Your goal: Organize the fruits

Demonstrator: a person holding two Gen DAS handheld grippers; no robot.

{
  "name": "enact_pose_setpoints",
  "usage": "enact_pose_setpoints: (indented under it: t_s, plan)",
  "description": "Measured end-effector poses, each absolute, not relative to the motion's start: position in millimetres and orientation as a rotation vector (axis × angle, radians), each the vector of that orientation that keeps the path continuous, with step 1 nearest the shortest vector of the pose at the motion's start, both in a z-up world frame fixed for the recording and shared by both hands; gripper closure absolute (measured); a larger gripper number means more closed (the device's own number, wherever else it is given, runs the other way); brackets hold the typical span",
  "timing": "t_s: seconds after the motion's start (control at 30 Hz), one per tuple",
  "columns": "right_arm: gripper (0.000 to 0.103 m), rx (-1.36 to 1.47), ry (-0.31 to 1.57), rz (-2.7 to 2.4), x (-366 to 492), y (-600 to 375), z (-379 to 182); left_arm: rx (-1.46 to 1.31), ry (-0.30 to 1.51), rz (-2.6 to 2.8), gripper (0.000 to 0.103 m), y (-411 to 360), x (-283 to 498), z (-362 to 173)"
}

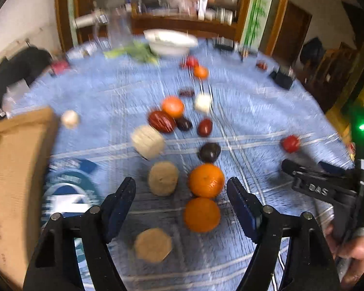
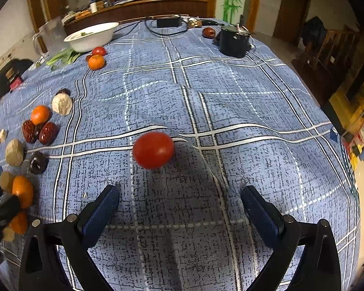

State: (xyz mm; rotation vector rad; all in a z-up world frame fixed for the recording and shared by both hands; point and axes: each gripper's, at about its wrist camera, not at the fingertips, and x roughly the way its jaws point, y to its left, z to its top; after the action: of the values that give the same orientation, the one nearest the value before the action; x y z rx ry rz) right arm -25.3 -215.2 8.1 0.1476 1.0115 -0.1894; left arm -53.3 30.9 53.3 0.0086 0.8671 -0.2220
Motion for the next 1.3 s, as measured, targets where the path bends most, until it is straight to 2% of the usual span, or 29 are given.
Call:
enact_pose_setpoints:
  t_s: [0.17, 0.33, 0.47, 0.83, 1.3]
  plan:
    - [0.002, 0.258, 0.843, -0.194, -69, -209, 42, 0.057, 0.713, -0.166, 0.026, 52, -94, 86]
    - [0.002, 0.23, 0.674, -0.234, -116, -187, 77, 0.028, 0.725, -0.13, 0.026, 76, -119, 91]
    - [0.002, 0.222, 0.611, -0.222, -136, -175, 95, 0.008, 0.701, -0.121, 0.026, 88, -143, 96]
    - [0.002, 0.187, 0.62, -0.115, -157, -137, 100, -0.011, 0.66, -0.095, 0.026, 107, -179, 109]
    - [0.002, 0.138, 0.656, -0.059, -152, -120, 82, -0.004, 0.701, -0.09, 0.026, 105, -166, 94]
